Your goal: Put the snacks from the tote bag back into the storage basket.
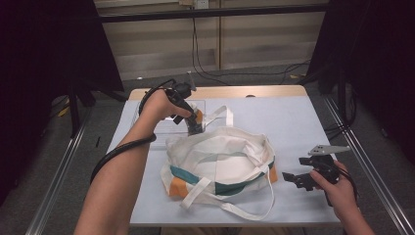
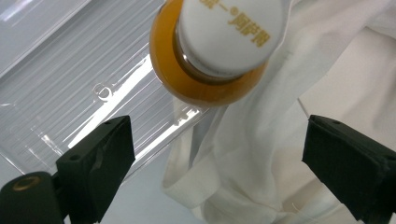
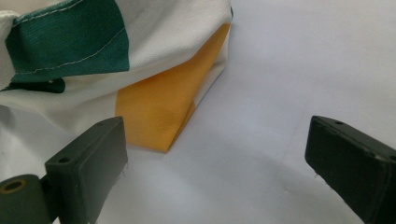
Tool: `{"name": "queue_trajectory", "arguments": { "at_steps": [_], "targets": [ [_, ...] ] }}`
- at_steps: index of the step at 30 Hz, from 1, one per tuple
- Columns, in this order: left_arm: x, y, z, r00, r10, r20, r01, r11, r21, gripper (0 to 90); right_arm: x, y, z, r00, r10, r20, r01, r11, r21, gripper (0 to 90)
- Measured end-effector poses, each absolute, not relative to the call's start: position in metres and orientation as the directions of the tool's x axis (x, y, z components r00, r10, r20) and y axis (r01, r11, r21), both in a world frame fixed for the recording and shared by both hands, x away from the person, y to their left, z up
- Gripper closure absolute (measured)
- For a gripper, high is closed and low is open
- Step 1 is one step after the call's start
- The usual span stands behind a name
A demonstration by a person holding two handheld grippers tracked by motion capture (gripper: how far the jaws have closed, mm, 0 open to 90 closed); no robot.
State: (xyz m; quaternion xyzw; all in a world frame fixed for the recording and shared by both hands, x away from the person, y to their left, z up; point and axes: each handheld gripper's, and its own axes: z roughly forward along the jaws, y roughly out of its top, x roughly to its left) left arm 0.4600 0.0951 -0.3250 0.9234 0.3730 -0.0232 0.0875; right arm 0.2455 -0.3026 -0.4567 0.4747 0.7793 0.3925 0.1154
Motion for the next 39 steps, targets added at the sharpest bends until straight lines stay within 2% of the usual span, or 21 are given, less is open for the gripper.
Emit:
{"name": "queue_trajectory", "arguments": {
  "at_steps": [17,39],
  "targets": [
    [0.446,0.102,-0.324,0.738,0.663,-0.125,0.675,-0.724,0.144,8.5,0.244,-0.301,-0.455,-0.521,0.833,0.186,0.649,0.245,0.720,5.1],
    [0.425,0.133,-0.325,0.706,0.694,-0.143,0.708,-0.686,0.167,8.8,0.243,-0.299,-0.454,-0.524,0.832,0.180,0.644,0.249,0.723,5.1]
  ]
}}
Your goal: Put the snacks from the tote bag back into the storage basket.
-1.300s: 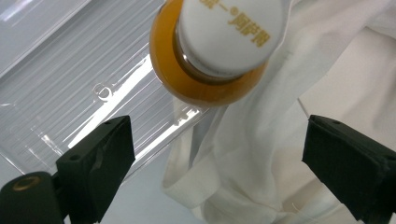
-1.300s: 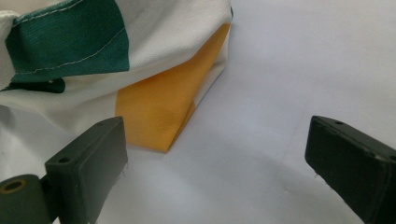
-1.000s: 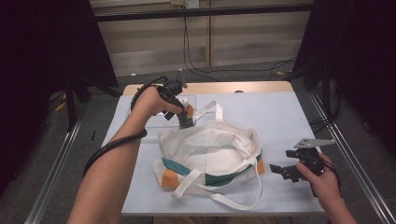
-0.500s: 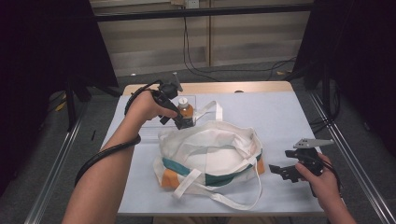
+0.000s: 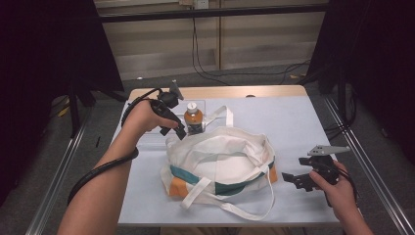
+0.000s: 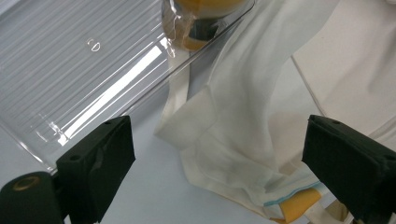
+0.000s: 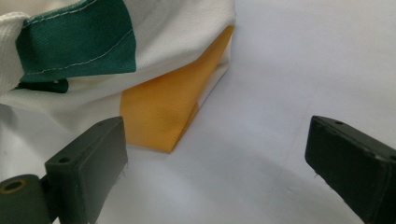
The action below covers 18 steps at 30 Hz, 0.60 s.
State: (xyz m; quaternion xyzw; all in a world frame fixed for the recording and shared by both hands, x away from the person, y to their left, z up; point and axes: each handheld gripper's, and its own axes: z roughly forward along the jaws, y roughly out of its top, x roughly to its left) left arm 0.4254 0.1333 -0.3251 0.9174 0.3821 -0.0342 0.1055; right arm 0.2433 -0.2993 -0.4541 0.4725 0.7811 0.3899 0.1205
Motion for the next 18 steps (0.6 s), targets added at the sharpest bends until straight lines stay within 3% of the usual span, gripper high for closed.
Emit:
{"name": "queue_trajectory", "arguments": {
  "at_steps": [18],
  "targets": [
    [0.413,0.164,-0.331,0.688,0.710,-0.149,0.725,-0.666,0.176,8.8,0.243,-0.298,-0.456,-0.526,0.831,0.180,0.648,0.255,0.718,5.1]
  ]
}}
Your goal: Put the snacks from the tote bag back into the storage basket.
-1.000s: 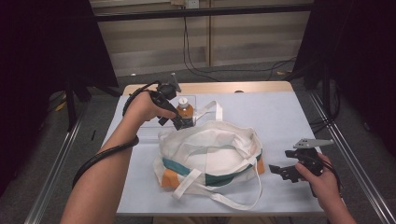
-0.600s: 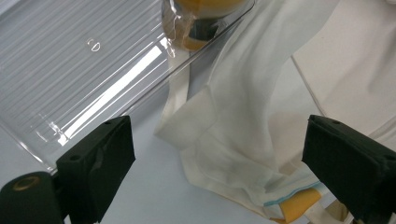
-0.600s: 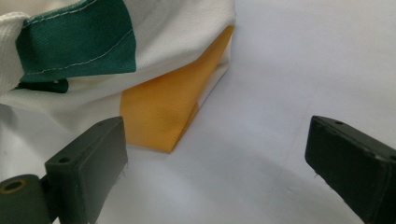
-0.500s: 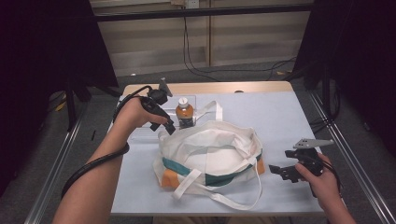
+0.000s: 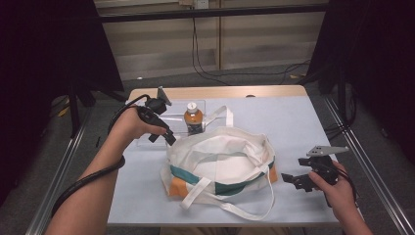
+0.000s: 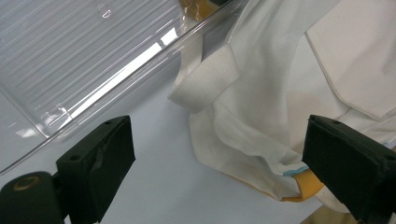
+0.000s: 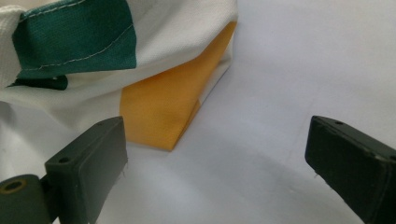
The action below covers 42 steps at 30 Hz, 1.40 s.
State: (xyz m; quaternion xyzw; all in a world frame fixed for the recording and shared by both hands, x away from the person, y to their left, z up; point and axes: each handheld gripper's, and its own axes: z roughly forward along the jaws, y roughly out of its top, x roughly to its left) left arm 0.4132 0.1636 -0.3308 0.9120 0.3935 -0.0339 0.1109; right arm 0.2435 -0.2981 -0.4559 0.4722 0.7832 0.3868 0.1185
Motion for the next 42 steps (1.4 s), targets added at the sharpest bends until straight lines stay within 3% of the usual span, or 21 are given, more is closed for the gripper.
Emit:
{"name": "queue_trajectory", "arguments": {
  "at_steps": [31,42],
  "targets": [
    [0.383,0.192,-0.363,0.690,0.712,-0.131,0.722,-0.665,0.191,7.9,0.244,-0.295,-0.458,-0.528,0.830,0.181,0.655,0.263,0.708,5.1],
    [0.366,0.206,-0.380,0.679,0.723,-0.128,0.727,-0.638,0.254,7.4,0.246,-0.297,-0.457,-0.521,0.834,0.181,0.654,0.253,0.713,5.1]
  ]
}}
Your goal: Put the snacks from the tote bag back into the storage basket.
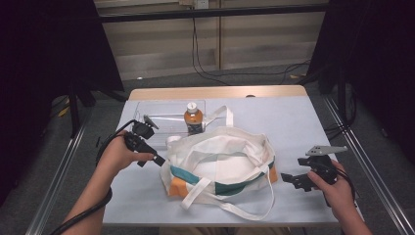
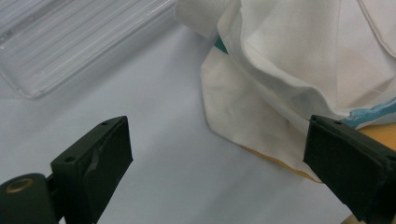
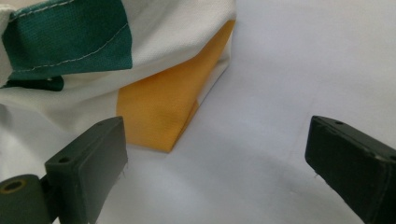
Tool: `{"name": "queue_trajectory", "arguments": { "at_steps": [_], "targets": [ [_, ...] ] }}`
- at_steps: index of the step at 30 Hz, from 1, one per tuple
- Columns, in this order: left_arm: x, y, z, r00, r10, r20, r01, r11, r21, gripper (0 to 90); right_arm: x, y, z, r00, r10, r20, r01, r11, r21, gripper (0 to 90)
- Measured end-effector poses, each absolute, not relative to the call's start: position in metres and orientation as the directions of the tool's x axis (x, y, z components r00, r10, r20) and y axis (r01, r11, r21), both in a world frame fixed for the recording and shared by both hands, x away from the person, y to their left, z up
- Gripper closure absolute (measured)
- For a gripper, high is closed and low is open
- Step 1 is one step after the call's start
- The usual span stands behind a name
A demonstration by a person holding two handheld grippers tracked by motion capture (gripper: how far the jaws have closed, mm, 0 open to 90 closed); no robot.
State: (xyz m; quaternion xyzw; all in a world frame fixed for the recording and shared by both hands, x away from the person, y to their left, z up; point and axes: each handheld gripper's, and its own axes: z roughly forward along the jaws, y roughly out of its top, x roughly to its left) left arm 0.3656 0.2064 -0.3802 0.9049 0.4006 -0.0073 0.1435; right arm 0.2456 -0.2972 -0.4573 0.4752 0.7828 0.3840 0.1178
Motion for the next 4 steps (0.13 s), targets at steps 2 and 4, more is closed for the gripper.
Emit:
{"name": "queue_trajectory", "arguments": {
  "at_steps": [2,4],
  "targets": [
    [0.3599,0.2089,-0.3857,0.672,0.730,-0.123,0.731,-0.628,0.267,6.9,0.2465,-0.2988,-0.4565,-0.518,0.836,0.182,0.652,0.248,0.717,5.1],
    [0.3529,0.2132,-0.3922,0.667,0.734,-0.130,0.732,-0.613,0.297,6.6,0.2475,-0.3029,-0.4532,-0.503,0.843,0.188,0.653,0.228,0.723,5.1]
  ]
}}
